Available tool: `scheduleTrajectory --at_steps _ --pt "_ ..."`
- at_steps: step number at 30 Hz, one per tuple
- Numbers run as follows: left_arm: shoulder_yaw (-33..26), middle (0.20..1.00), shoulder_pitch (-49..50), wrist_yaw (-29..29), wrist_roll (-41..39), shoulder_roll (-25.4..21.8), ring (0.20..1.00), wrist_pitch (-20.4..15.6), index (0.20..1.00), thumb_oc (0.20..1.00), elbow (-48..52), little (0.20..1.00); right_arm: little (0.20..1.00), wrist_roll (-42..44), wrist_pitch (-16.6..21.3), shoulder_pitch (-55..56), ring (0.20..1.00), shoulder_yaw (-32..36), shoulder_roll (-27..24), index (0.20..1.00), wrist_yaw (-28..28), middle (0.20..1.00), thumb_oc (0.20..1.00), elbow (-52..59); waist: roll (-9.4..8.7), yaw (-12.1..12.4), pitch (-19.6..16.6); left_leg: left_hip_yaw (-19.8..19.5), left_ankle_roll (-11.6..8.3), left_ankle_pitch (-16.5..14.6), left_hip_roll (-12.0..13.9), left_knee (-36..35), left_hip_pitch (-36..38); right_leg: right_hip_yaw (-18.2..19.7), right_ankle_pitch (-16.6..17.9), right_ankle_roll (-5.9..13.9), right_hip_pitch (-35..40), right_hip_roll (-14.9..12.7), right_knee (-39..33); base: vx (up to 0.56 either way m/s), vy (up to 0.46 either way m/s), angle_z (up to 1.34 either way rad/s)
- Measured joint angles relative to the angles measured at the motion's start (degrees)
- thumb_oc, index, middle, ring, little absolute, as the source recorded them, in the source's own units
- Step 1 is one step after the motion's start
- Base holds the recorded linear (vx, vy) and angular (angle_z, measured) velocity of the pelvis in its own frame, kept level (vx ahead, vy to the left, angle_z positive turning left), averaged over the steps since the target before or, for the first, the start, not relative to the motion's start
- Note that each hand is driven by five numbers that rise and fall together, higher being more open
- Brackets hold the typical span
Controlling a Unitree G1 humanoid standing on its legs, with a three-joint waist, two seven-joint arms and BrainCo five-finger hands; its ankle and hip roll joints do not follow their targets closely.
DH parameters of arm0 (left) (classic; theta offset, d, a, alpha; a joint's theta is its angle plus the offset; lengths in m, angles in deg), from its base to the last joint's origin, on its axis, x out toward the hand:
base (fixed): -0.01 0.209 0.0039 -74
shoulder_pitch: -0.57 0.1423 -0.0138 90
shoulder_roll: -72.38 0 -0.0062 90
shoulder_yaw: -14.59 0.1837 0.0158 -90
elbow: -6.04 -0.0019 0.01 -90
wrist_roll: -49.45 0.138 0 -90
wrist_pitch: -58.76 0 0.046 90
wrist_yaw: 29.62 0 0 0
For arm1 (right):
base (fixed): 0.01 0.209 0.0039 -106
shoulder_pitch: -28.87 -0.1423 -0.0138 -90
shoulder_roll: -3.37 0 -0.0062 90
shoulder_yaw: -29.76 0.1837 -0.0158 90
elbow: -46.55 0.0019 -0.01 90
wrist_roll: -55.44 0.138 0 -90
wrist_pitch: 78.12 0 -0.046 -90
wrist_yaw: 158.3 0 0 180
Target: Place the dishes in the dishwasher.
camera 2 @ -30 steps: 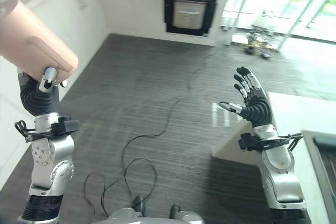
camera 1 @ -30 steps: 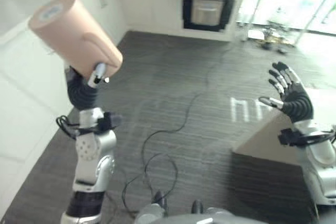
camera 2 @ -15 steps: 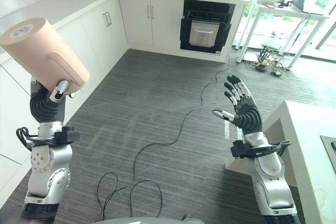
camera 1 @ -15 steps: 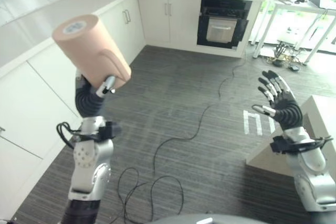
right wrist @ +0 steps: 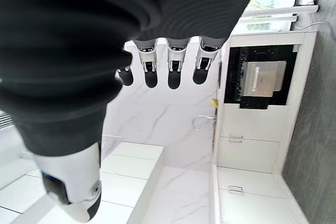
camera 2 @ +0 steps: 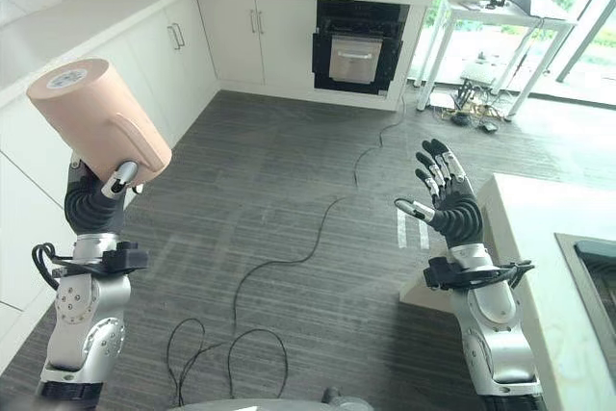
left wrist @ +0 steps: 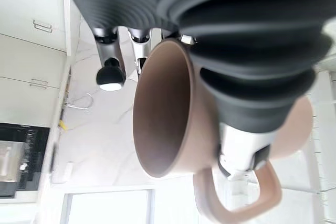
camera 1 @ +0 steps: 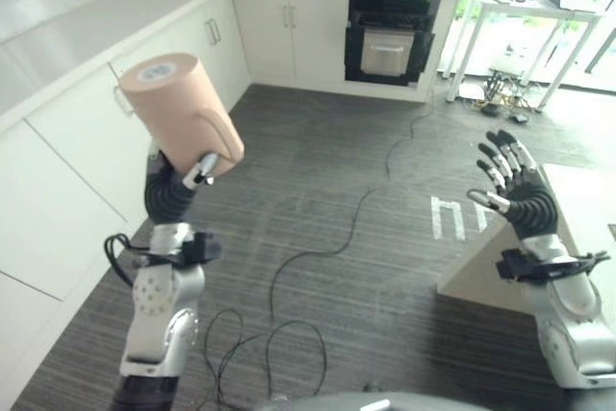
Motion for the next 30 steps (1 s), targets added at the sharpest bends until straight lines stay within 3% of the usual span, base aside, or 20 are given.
scheduleTrajectory --at_steps 1,2,3,4,5,7,9,11,12,16,18,22,23,24,25,26,27,28,29,30 --pt "0.3 0.2 0.6 -0.1 0.0 0.7 0.2 0.0 0.2 0.2 -0.3 0.2 1.0 0.0 0.2 0.0 1.0 0.0 0.4 1.0 -0.7 1.0 1.0 -0.1 1.26 -0.3 0.8 -0.6 1.82 -1.1 0.1 2.1 -3.5 0.1 0.5 -1.06 0.2 0.3 -0.8 0.27 0.142 -0.34" --pt "0.3 0.2 0.5 -0.3 0.0 0.7 0.2 -0.2 0.2 0.2 -0.6 0.2 1.0 0.0 0.1 -0.1 1.0 -0.4 0.5 1.0 -0.7 1.0 1.0 -0.3 1.89 -0.4 1.2 1.6 2.2 -1.6 0.1 -2.1 -2.9 -0.2 0.6 -1.13 0.3 0.2 -1.3 0.47 0.297 -0.26" --pt "0.5 0.2 -1.1 -0.8 0.0 0.6 0.2 -0.2 0.2 0.2 -3.5 0.2 1.0 0.0 0.0 -0.9 1.0 -1.2 0.9 1.0 -0.7 1.0 1.0 -1.8 2.43 -1.0 1.2 4.8 2.16 -1.4 -0.2 -19.5 -0.2 -1.4 0.6 -1.1 1.6 -0.2 -5.1 0.39 0.255 -0.08" --pt "0.6 0.2 -2.0 -0.7 0.0 0.6 0.2 -0.2 0.2 0.2 -5.2 0.2 1.0 0.0 0.0 -1.4 1.0 -1.2 0.9 1.0 -1.1 1.0 1.0 -1.9 3.11 -0.8 1.7 3.5 0.87 0.1 -0.2 -29.6 1.3 -1.2 0.7 -0.96 2.1 0.2 -6.2 0.44 0.264 0.12" --pt "0.6 0.2 -2.7 -0.6 0.0 0.7 0.2 -0.2 0.2 0.2 -6.6 0.2 1.0 0.0 0.0 -1.3 1.0 -0.7 0.7 1.0 -1.5 1.0 1.0 -2.1 3.46 -0.8 3.0 0.9 -0.24 0.7 0.4 -32.3 1.6 -0.7 0.9 -0.71 3.5 0.7 -6.2 0.34 0.183 0.09" --pt "-0.1 0.2 0.2 -0.3 0.0 1.2 0.2 -0.8 0.2 0.2 -6.6 0.2 1.0 0.0 0.1 0.1 1.0 -0.1 -0.5 1.0 -3.5 1.0 1.0 -3.0 3.94 0.5 3.3 -1.8 -0.72 1.0 2.4 -31.9 1.7 1.7 0.3 0.11 6.2 0.8 -6.2 0.49 0.277 -0.19" --pt "-1.9 0.2 0.9 -0.2 -0.1 1.6 0.2 -1.1 0.2 0.2 -6.4 0.2 1.0 0.0 0.0 0.4 1.0 0.7 -1.5 1.0 -4.7 1.0 1.0 -2.5 4.84 1.7 2.9 -1.7 0.38 1.2 1.9 -31.9 4.0 4.1 -1.3 2.55 7.3 -0.7 -6.2 0.41 0.273 -0.63" --pt "-2.3 0.2 0.4 0.3 -0.1 1.1 0.2 -1.2 0.2 0.2 -6.2 0.2 1.0 0.0 0.0 1.1 1.0 0.6 -0.9 1.0 -5.2 1.0 1.0 -0.7 1.77 1.8 3.2 1.0 1.25 2.9 -2.4 -31.9 5.6 5.0 -3.5 3.96 8.6 -4.9 -5.4 0.46 0.324 -0.46" --pt "-2.0 0.2 -0.4 0.6 -0.1 0.2 0.2 -1.2 0.2 0.2 -6.2 0.2 1.0 0.0 0.0 0.9 1.0 0.7 -0.3 1.0 -5.2 1.0 1.0 -0.3 0.2 1.8 3.2 2.5 3.47 4.4 -4.1 -31.9 7.0 3.9 -3.3 5.56 9.6 -6.6 -3.8 0.48 0.332 -0.22" --pt "-1.8 0.2 -2.1 0.5 -0.1 -0.4 0.2 -1.1 0.2 0.2 -4.6 0.2 1.0 0.2 0.0 0.2 1.0 1.0 0.1 1.0 -4.4 1.0 1.0 1.8 0.29 3.0 3.0 2.0 8.02 2.1 -7.3 -31.9 11.0 1.2 -2.3 7.21 11.3 -9.0 1.2 0.41 0.265 0.06" --pt "-1.8 0.2 -3.2 -0.8 0.0 -0.4 0.2 0.0 0.2 0.2 -2.7 0.2 1.0 0.2 -0.3 -1.0 1.0 0.9 0.7 1.0 -3.0 1.0 1.0 2.9 0.67 4.5 2.9 1.3 10.0 2.6 -9.0 -31.8 12.0 0.0 -0.5 10.17 11.5 -10.4 2.7 0.58 0.368 0.37" --pt "-2.3 0.2 -4.8 -2.9 0.0 -0.3 0.2 2.6 0.2 0.2 -2.6 0.2 1.0 -0.1 -0.4 -2.9 1.0 0.8 5.3 1.0 -1.0 1.0 1.0 2.7 0.72 5.7 2.7 -0.9 10.53 0.8 -9.5 -31.5 15.1 -0.8 2.6 13.66 7.6 -10.4 17.2 0.42 0.28 0.43" --pt "-2.4 0.2 -5.2 -3.8 0.0 0.2 0.2 3.1 0.2 0.2 -2.6 0.2 1.0 -0.2 -0.4 -3.2 1.0 0.9 8.5 1.0 -0.7 1.0 1.0 2.7 0.63 5.9 3.0 -1.2 11.81 -6.9 -9.7 -18.9 8.6 2.0 6.3 13.28 1.1 -10.0 30.7 0.3 0.186 0.67" --pt "-1.5 0.2 -4.9 -4.1 0.0 0.6 0.2 3.6 0.2 0.2 -2.0 0.2 1.0 -0.2 -0.3 -2.4 1.0 1.3 9.1 1.0 -0.7 1.0 1.0 3.0 1.1 5.5 2.4 -3.2 13.08 -6.6 -11.8 -25.2 10.4 3.3 10.6 14.38 -4.2 -10.6 42.0 0.32 0.127 0.62" --pt "-1.6 0.2 -3.8 -4.5 0.1 0.5 0.2 3.8 0.2 0.2 -1.9 0.2 1.0 -0.3 -0.6 -2.4 1.0 0.5 9.2 1.0 -0.7 1.0 1.0 1.7 0.94 6.0 2.7 -3.2 15.77 -5.4 -13.1 -27.7 14.0 5.2 7.5 14.18 -8.8 -11.0 49.3 0.4 0.078 0.11" --pt "-2.8 0.2 -2.2 -4.2 0.0 1.4 0.2 3.8 0.2 0.2 -1.3 0.2 1.0 -0.8 -1.1 -3.2 1.0 -1.4 8.6 1.0 -0.9 1.0 1.0 1.3 1.99 6.2 2.7 -1.8 15.39 -6.9 -12.2 -26.8 14.8 3.1 0.1 11.9 -15.1 -9.4 53.2 0.31 -0.032 -0.2" --pt "-4.9 0.2 -2.6 -4.2 0.0 -0.1 0.2 5.2 0.2 0.2 -1.6 0.2 1.0 -1.2 -1.3 -1.4 1.0 -3.0 5.3 1.0 -0.9 1.0 1.0 2.1 3.82 3.5 2.6 -1.8 12.63 -7.3 -10.7 -30.8 20.6 -8.6 -6.1 6.1 -25.8 -4.3 35.3 0.7 -0.305 -0.02" --pt "-5.1 0.2 -2.2 -4.3 0.0 0.0 0.2 5.2 0.2 0.2 -1.6 0.2 1.0 -1.2 -1.3 -0.7 1.0 -2.8 4.5 1.0 -0.9 1.0 1.0 2.2 3.77 2.4 2.6 -1.9 10.94 -8.3 -10.8 -31.4 23.3 -10.9 -4.9 3.87 -26.4 -2.7 30.9 0.76 -0.437 0.49" --pt "-5.6 0.2 -0.9 -4.9 0.6 0.4 0.2 4.6 0.2 0.2 -2.6 0.2 1.0 -0.5 0.3 1.9 1.0 -2.7 3.5 1.0 -1.4 1.0 1.0 1.4 2.68 0.8 0.8 -2.9 7.49 -12.5 -10.9 -27.9 21.6 -14.1 -4.1 3.07 -29.4 -3.3 21.2 0.8 -0.506 1.1" --pt "-7.5 0.2 -0.2 -4.4 0.5 0.0 0.2 3.8 0.2 0.2 -2.3 0.2 1.0 -0.1 1.6 4.0 1.0 -2.0 2.1 1.0 -1.9 1.0 1.0 1.8 2.06 -1.7 0.3 -2.6 8.77 -16.3 -12.0 -24.3 18.5 -15.8 -3.2 4.68 -33.1 -6.8 5.1 0.45 -0.37 0.93"
